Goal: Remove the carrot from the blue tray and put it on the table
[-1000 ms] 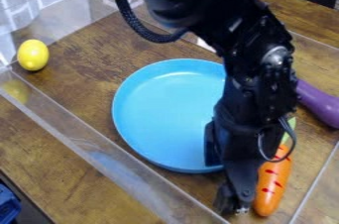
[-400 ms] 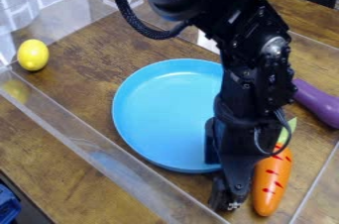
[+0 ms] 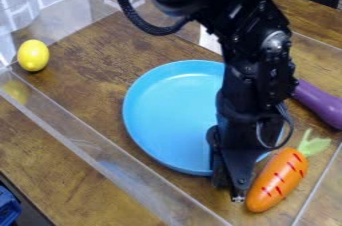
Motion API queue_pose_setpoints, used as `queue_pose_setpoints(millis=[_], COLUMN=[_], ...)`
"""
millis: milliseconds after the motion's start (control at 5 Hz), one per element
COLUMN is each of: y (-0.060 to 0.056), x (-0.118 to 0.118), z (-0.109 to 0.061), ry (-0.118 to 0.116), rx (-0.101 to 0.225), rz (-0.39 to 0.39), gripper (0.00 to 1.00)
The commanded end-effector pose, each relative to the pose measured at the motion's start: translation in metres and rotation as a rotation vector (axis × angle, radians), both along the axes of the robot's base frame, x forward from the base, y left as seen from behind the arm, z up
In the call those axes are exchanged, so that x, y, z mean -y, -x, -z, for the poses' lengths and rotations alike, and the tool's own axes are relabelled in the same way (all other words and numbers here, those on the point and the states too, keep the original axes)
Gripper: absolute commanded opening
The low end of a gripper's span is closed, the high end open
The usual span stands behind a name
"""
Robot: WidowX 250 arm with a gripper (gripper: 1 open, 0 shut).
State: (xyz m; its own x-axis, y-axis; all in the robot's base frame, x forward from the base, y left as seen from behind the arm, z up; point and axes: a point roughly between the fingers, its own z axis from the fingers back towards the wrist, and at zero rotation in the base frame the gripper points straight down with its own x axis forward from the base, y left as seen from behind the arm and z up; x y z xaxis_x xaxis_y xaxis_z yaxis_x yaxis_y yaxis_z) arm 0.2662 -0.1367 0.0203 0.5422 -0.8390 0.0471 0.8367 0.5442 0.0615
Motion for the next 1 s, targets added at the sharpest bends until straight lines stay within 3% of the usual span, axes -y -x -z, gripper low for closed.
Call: queue_pose_setpoints(millis=[0, 200, 400, 600, 800], y=[0.013, 0.020, 0.020, 0.017, 0.016], x=[0.007, 0.011, 0.006, -0.001, 0.011], z=[0.002, 0.003, 0.003, 0.002, 0.003], ry=[0.004, 0.006, 0.009, 0.007, 0.004], rx=[-0.004, -0.008, -0.009, -0.010, -0.012], rz=[0.098, 0.150, 0.196, 0.236, 0.249], gripper=[0.00, 1.00, 0.00, 0.00, 1.00])
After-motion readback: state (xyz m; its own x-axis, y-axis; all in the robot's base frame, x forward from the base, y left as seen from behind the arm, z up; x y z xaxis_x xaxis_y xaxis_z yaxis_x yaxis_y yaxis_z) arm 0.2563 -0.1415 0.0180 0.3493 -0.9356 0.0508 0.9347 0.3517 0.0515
